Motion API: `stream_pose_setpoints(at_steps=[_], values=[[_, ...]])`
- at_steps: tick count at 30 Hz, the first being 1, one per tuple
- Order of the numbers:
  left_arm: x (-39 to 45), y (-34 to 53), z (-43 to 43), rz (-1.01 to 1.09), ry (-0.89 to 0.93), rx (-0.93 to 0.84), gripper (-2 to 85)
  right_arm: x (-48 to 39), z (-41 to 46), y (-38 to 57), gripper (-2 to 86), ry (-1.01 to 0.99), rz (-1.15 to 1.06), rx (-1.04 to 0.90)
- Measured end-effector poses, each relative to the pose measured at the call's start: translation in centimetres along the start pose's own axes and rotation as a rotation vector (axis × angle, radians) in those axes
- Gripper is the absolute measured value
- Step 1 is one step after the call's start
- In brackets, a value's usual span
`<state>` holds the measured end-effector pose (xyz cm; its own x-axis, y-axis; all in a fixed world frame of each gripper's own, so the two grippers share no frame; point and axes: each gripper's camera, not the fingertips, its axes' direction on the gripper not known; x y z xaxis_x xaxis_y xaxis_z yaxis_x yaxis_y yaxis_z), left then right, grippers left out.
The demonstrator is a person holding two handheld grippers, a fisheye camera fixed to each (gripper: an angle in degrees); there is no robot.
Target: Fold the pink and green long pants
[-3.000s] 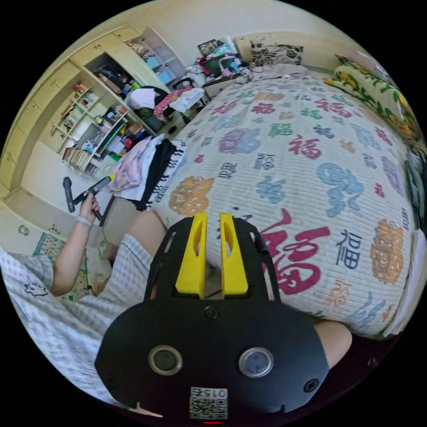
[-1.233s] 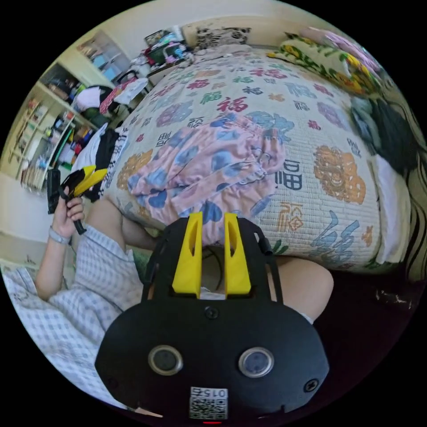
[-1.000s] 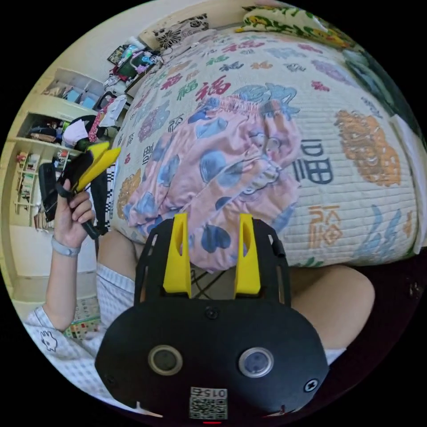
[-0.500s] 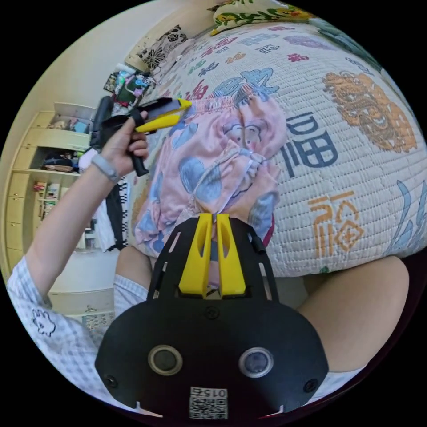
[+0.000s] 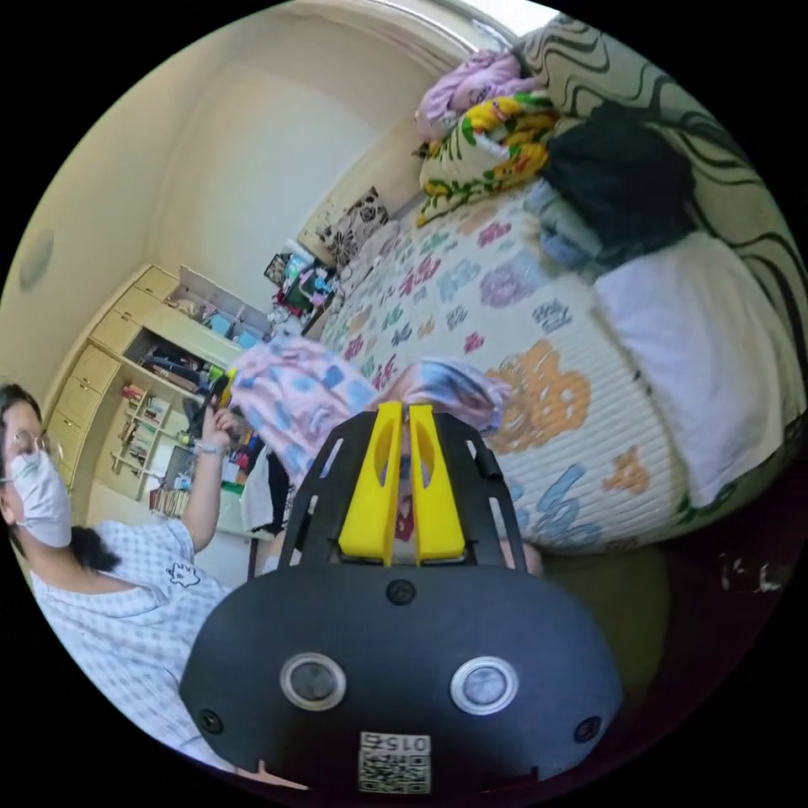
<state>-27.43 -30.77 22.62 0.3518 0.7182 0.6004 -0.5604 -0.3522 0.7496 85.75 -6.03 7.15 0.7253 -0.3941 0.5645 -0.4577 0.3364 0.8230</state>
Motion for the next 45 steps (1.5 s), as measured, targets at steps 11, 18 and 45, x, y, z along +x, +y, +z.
stream_pose_setpoints(at_steps=[11, 18, 45], values=[[-15.6, 10.9, -14.5, -0.400, -0.211, 0.180, 1.6, 9.3, 0.2, -10.9, 0.3, -0.037, 0.162, -0.004], [-17.4, 6.1, -14.0, -0.372, -0.146, 0.192, 1.8, 8.0, 5.6, -17.7, 0.5, -0.008, 0.108, -0.149], [-30.7, -3.5, 2.7, -0.298, -0.523, -0.356, 11.1, -2.6, 39.3, -21.6, 10.9, 0.275, -0.300, -0.511]])
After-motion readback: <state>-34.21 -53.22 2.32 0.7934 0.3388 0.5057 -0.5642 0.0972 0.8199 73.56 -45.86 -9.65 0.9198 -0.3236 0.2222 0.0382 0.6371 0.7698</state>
